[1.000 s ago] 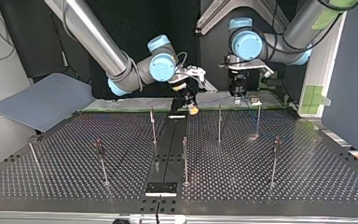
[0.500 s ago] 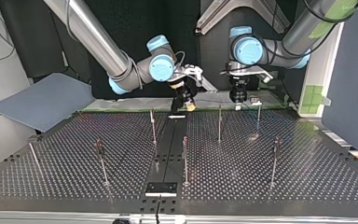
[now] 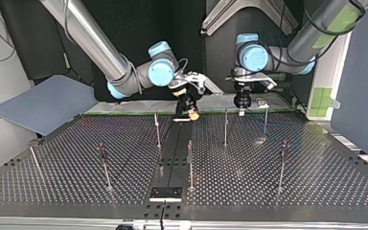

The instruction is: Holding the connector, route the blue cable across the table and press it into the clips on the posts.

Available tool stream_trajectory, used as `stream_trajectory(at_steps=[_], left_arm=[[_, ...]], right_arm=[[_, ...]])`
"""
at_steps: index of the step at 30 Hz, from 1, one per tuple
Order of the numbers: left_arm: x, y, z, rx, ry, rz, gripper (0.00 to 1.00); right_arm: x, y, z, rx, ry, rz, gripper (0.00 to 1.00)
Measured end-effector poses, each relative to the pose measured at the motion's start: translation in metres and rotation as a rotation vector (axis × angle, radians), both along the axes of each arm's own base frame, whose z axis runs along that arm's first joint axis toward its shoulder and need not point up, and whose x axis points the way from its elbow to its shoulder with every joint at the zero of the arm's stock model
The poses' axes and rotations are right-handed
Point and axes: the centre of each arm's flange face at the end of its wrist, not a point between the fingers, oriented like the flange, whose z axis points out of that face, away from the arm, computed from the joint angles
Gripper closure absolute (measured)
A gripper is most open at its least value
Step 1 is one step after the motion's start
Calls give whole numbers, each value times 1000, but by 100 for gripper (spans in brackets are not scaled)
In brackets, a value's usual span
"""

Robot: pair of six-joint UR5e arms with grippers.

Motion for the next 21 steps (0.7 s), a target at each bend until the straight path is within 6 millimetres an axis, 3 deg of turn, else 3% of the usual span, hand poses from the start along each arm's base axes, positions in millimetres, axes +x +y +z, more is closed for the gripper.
stream_trajectory(at_steps=[11, 21], left_arm=[[19, 3, -7, -41, -42, -4, 100], [30, 7, -11, -60, -54, -25, 100]], right_arm=[[-14, -20, -2, 16, -14, -17, 100], [-16, -24, -3, 17, -15, -8, 100]])
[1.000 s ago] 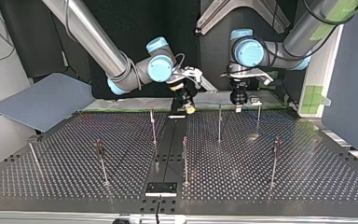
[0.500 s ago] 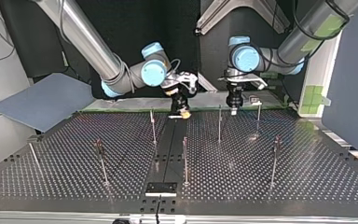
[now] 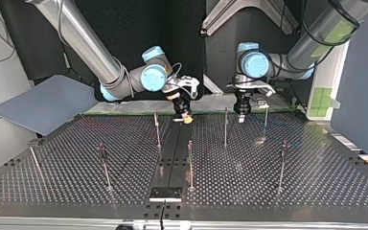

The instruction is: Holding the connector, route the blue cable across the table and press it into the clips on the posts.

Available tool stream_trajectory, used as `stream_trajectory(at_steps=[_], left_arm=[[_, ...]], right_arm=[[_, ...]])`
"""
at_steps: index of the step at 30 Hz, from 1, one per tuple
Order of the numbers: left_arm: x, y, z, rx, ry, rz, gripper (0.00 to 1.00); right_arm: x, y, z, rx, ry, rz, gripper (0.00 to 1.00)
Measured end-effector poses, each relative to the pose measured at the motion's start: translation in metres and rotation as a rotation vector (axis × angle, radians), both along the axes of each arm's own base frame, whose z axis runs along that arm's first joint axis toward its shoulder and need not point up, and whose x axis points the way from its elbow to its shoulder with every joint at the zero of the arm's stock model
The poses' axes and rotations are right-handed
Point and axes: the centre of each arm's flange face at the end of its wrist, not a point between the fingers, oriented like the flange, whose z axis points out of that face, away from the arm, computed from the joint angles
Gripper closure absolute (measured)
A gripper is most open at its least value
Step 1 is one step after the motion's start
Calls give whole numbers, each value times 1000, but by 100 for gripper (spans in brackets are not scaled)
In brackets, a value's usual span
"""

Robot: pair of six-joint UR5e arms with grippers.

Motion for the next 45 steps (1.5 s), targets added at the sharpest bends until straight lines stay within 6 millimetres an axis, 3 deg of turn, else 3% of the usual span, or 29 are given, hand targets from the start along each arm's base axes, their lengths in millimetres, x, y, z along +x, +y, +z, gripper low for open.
stream_trajectory(at_steps=[18, 28, 29, 30, 32, 33, 34, 35, 36, 37, 45], left_arm=[[51, 8, 9, -48, -36, -37, 100], [60, 21, 11, -29, -42, -18, 100], [61, 23, 11, -26, -42, -15, 89], [61, 24, 10, -24, -42, -13, 89], [62, 27, 10, -17, -42, -6, 62], [62, 29, 10, -13, -42, -1, 62], [62, 30, 10, -10, -42, 4, 36], [63, 31, 10, -4, -41, 10, 18], [62, 32, 10, 1, -38, 14, 18], [62, 33, 10, 7, -33, 16, 0], [54, 33, 4, 80, 34, 46, 0]], right_arm=[[-10, -13, -1, -1, 3, -30, 100], [-14, -25, 4, -14, -14, -44, 100], [-14, -26, 5, -17, -18, -44, 100], [-13, -27, 7, -20, -20, -44, 100], [-12, -29, 11, -26, -26, -43, 100], [-11, -30, 12, -28, -28, -42, 100], [-11, -30, 13, -29, -29, -42, 100], [-11, -31, 14, -30, -30, -42, 100], [-10, -31, 14, -31, -31, -43, 100], [-10, -32, 14, -31, -31, -43, 100], [-13, -34, 14, -29, -28, -49, 100]])
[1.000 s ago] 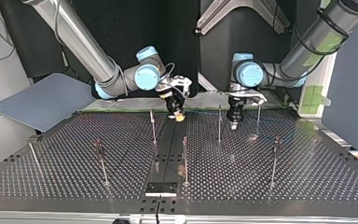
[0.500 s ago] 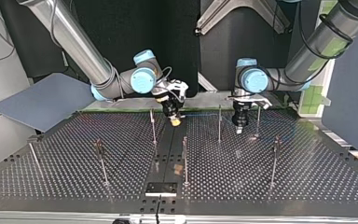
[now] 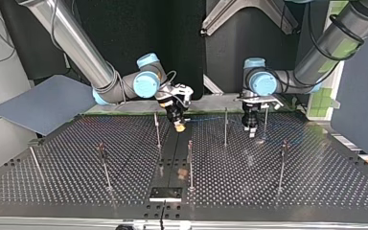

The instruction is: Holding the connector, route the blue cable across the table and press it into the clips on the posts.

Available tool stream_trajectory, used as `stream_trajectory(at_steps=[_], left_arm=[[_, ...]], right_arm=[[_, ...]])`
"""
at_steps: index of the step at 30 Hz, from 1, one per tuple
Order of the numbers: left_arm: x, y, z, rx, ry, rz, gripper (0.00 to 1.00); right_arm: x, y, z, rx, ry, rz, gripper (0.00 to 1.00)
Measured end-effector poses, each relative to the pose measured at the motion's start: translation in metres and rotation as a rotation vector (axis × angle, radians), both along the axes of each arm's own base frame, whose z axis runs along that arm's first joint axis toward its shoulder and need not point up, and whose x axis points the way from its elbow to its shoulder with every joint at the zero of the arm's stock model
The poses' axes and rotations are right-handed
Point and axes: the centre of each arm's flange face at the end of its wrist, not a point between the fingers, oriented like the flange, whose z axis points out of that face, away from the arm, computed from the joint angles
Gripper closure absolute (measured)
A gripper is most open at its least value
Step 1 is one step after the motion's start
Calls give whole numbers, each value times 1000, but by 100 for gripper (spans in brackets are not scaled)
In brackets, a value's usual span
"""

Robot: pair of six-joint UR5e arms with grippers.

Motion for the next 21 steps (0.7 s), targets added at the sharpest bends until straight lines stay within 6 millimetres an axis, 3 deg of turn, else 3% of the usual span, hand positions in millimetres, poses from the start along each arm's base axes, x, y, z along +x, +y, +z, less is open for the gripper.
stream_trajectory(at_steps=[7, 21], left_arm=[[-18, -7, -6, 62, 69, 26, 0], [-90, -27, 4, 120, 195, 33, 0]], right_arm=[[-5, -6, 0, 1, 1, -12, 100], [-8, -9, 0, 3, 2, -17, 100]])
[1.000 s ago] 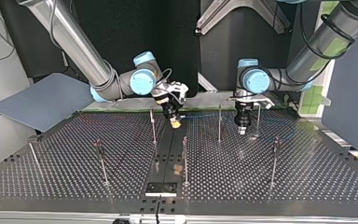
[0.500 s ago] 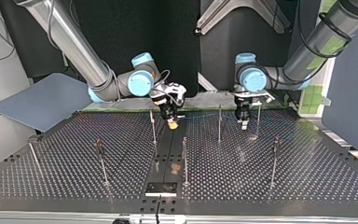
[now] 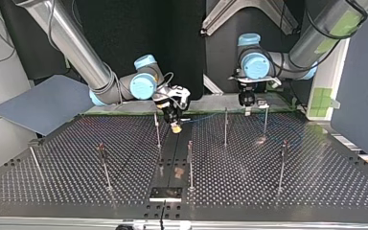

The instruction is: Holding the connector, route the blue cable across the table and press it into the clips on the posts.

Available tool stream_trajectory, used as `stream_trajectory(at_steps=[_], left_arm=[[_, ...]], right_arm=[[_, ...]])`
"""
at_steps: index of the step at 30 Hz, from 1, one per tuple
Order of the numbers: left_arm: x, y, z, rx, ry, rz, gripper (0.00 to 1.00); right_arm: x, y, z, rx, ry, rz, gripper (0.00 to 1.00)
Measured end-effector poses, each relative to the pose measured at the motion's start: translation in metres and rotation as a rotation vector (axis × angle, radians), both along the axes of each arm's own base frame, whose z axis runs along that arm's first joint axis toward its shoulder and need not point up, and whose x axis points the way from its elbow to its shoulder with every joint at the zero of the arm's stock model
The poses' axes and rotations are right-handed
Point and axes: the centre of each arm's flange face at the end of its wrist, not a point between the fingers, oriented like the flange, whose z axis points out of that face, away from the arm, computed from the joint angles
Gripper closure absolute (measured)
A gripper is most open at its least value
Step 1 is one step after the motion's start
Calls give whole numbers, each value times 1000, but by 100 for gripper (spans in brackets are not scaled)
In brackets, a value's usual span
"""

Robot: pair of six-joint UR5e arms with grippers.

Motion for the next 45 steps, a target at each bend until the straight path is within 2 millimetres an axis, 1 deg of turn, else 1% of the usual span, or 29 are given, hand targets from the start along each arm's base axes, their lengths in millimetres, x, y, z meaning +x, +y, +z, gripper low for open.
stream_trajectory(at_steps=[6, 9, 14, 23, 25, 28, 31, 41, 45], left_arm=[[-28, -11, 7, -6, 9, -14, 0], [-39, -17, 13, -7, 4, -29, 0], [-48, -30, 32, -11, -37, -63, 0], [-56, -54, 70, -70, -152, -128, 0], [-58, -58, 74, -87, -171, -139, 0], [-58, -65, 74, -107, -182, -155, 0], [-55, -71, 70, -113, -180, -166, 0], [-34, -102, 59, -127, -170, -208, 0], [-25, -111, 54, -147, -160, -211, 0]], right_arm=[[2, 2, 0, 1, 0, 5, 100], [2, 3, 0, 2, 0, 7, 100], [3, 4, -1, 4, 1, 9, 100], [1, 1, -1, 4, 1, 5, 100], [0, 1, -1, 4, 1, 3, 100], [0, 0, -1, 4, 1, 1, 100], [-2, -2, -1, 5, -2, -2, 100], [-4, -4, -1, 9, -5, -5, 100], [-4, -5, -1, 9, -5, -6, 100]])
